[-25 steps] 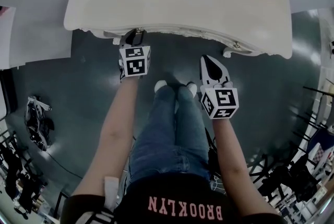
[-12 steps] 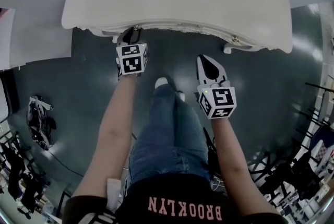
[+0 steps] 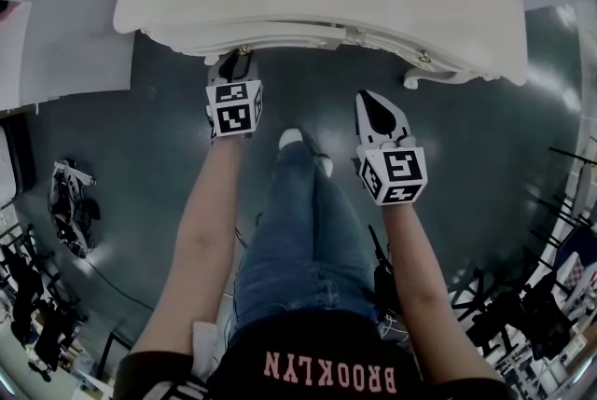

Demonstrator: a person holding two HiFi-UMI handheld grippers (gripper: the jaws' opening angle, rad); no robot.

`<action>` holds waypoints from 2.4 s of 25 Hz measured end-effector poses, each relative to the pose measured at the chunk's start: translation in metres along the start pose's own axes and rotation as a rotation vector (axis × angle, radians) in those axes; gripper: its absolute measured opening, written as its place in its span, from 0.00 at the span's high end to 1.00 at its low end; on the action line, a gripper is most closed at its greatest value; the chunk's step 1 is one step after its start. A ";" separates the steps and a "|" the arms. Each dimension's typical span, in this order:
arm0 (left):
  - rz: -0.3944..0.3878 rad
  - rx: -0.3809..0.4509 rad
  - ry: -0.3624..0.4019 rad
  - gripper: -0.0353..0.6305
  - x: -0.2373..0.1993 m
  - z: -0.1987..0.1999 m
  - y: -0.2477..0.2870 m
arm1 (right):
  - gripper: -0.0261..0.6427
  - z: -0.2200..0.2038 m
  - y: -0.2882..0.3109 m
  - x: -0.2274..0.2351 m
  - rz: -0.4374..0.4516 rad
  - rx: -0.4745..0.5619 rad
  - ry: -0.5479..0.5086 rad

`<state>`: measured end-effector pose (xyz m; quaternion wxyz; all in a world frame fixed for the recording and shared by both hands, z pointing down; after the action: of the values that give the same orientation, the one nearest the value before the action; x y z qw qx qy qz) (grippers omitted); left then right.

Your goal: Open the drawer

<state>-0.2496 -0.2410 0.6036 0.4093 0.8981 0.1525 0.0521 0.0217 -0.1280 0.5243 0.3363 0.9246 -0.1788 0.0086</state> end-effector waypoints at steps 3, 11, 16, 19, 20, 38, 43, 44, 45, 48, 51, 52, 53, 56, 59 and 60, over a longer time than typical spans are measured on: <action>-0.004 -0.006 0.000 0.77 0.002 -0.007 -0.004 | 0.97 -0.002 -0.004 -0.003 0.003 0.003 -0.006; -0.011 -0.008 -0.005 0.77 0.004 -0.026 -0.022 | 0.97 -0.011 -0.015 -0.019 0.013 -0.008 -0.026; -0.006 -0.015 -0.011 0.77 0.006 -0.037 -0.030 | 0.97 -0.019 -0.022 -0.022 0.008 -0.026 -0.027; -0.001 -0.020 -0.018 0.77 0.008 -0.042 -0.034 | 0.97 -0.026 -0.024 -0.022 0.006 -0.045 -0.030; 0.000 -0.020 -0.019 0.77 0.009 -0.044 -0.036 | 0.97 -0.028 -0.025 -0.022 0.005 -0.051 -0.032; 0.020 -0.074 -0.044 0.77 0.021 -0.087 -0.080 | 0.97 -0.045 -0.050 -0.032 0.053 -0.069 -0.066; 0.022 -0.088 -0.056 0.77 0.024 -0.094 -0.087 | 0.97 -0.044 -0.053 -0.028 0.054 -0.080 -0.076; 0.022 -0.091 -0.057 0.77 0.024 -0.096 -0.088 | 0.97 -0.043 -0.053 -0.027 0.054 -0.081 -0.077; 0.022 -0.094 -0.058 0.77 0.024 -0.097 -0.090 | 0.97 -0.043 -0.053 -0.027 0.056 -0.082 -0.078; 0.021 -0.101 -0.061 0.77 0.025 -0.102 -0.093 | 0.97 -0.042 -0.051 -0.027 0.064 -0.084 -0.084; 0.022 -0.107 -0.070 0.77 0.026 -0.109 -0.099 | 0.97 -0.040 -0.050 -0.029 0.072 -0.086 -0.090; 0.022 -0.110 -0.072 0.77 0.026 -0.111 -0.102 | 0.97 -0.039 -0.050 -0.029 0.074 -0.085 -0.091; 0.022 -0.113 -0.074 0.77 0.026 -0.113 -0.103 | 0.97 -0.037 -0.050 -0.030 0.076 -0.083 -0.091; 0.020 -0.124 -0.077 0.77 0.027 -0.115 -0.107 | 0.97 -0.031 -0.050 -0.030 0.081 -0.077 -0.097; 0.017 -0.135 -0.080 0.77 0.028 -0.118 -0.112 | 0.97 -0.028 -0.051 -0.029 0.087 -0.077 -0.102; 0.017 -0.136 -0.080 0.77 0.029 -0.120 -0.113 | 0.97 -0.028 -0.052 -0.029 0.088 -0.078 -0.103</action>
<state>-0.2743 -0.0755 0.5965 0.4748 0.8707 0.1246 0.0296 0.0149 -0.0639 0.5095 0.3618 0.9012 -0.2364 -0.0313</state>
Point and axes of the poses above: the fingertips, and each gripper's own axes: y forward along the fingers, x to its right, z out of its top, the point moved 10 cm from there along -y, backward along the fingers, and after that the axes turned 9 degrees about -x, right-handed, at the moved point
